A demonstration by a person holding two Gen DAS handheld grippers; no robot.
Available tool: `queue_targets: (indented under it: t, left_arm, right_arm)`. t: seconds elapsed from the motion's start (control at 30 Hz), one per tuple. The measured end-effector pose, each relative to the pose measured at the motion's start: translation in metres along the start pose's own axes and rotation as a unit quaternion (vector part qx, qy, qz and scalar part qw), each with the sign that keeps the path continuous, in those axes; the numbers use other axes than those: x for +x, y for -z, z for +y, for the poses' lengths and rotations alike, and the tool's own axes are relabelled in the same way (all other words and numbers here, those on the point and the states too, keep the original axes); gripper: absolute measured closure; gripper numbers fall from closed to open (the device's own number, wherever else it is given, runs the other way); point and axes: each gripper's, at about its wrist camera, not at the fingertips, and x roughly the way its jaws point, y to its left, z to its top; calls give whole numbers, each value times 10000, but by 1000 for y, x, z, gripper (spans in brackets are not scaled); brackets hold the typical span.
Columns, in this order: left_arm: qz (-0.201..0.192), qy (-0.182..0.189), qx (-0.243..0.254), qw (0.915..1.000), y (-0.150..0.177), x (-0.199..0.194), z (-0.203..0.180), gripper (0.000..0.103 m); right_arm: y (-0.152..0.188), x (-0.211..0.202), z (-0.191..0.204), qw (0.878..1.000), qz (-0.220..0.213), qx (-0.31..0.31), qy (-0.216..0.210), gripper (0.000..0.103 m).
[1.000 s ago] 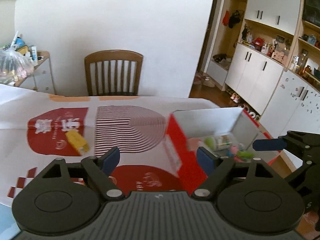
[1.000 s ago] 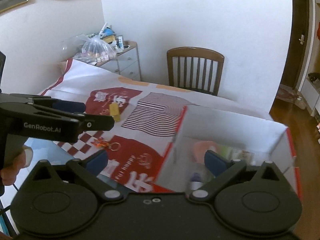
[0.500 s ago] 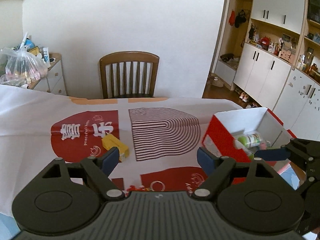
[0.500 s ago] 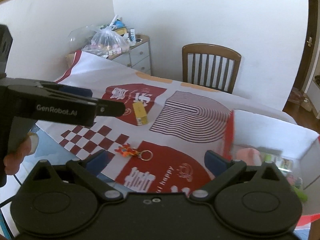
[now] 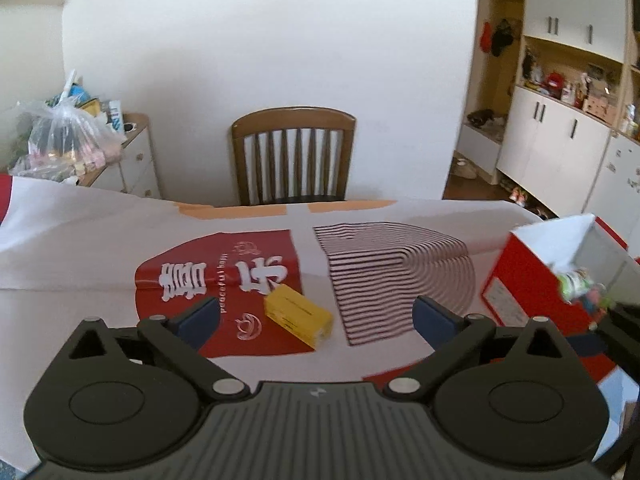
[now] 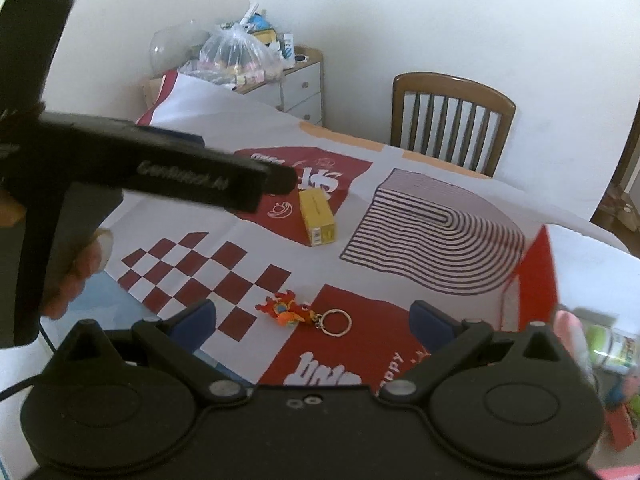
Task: Organize rigid objects
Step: 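Grasp the yellow box with the left tool while the right tool grasps the orange toy keychain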
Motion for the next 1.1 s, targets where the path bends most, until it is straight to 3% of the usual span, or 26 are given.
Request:
queue_targets:
  t: [0.13, 0.4, 0.57, 1.1]
  left_arm:
    - [142, 211, -169, 9995, -2, 24, 13, 0]
    - [267, 60, -21, 9996, 7, 71, 14, 0]
    - [347, -106, 88, 9993, 10, 94, 17, 0]
    - [718, -67, -207, 9972, 20, 151, 29, 0]
  right_arm:
    - [-3, 22, 5, 9999, 82, -84, -19, 2]
    - [-3, 62, 16, 9989, 328, -328, -92, 7]
    - [1, 86, 22, 9966, 517, -610, -193, 18]
    - [3, 119, 28, 9923, 695, -974, -315, 33]
